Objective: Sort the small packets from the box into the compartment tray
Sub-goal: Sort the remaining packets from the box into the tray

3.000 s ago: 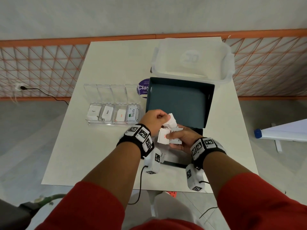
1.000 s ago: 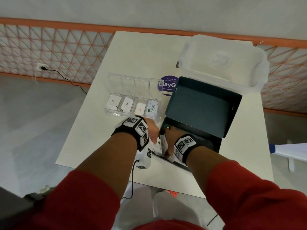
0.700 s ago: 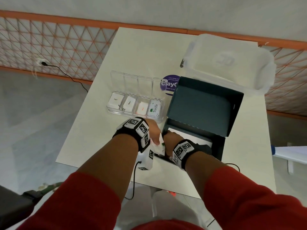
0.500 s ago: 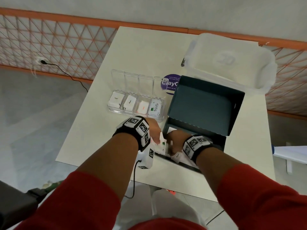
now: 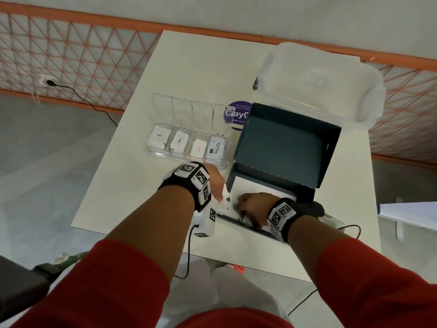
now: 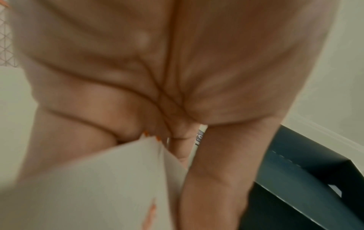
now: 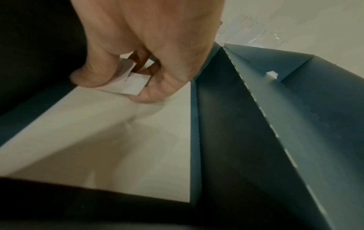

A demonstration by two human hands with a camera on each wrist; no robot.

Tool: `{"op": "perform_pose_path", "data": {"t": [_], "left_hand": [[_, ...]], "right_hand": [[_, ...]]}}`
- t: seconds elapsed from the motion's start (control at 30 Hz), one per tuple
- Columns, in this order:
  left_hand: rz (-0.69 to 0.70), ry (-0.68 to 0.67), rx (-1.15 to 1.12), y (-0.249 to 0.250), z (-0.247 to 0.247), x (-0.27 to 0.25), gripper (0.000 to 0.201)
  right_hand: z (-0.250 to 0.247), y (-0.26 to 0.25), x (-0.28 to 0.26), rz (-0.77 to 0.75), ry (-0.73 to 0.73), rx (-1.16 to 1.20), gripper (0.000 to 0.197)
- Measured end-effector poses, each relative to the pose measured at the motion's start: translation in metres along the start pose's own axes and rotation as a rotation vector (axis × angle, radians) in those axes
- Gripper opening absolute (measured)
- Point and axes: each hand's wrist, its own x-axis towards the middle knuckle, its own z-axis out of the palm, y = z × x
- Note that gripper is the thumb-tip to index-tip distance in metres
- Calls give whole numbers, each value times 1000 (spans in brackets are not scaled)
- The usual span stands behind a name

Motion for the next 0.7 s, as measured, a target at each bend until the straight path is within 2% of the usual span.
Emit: {"op": "perform_pose_path", "data": {"t": [0.07, 0.17, 0.23, 0.43, 0.7], "left_hand": [[7, 3, 17, 1, 0, 0, 81], [-12, 40, -2, 2, 0, -1, 86], [-10, 43, 8, 1, 0, -3, 86], [-10, 50, 78, 3, -1, -8, 67], [2, 17, 71, 3, -3, -9, 75]], "right_hand": [[2, 2, -1, -32, 3, -63, 27], [3, 3, 0, -91, 9, -200, 12], [4, 1, -1, -138, 8, -231, 16], [7, 4, 0, -141, 104, -30, 29], [7, 8, 2, -127, 76, -61, 23]]}}
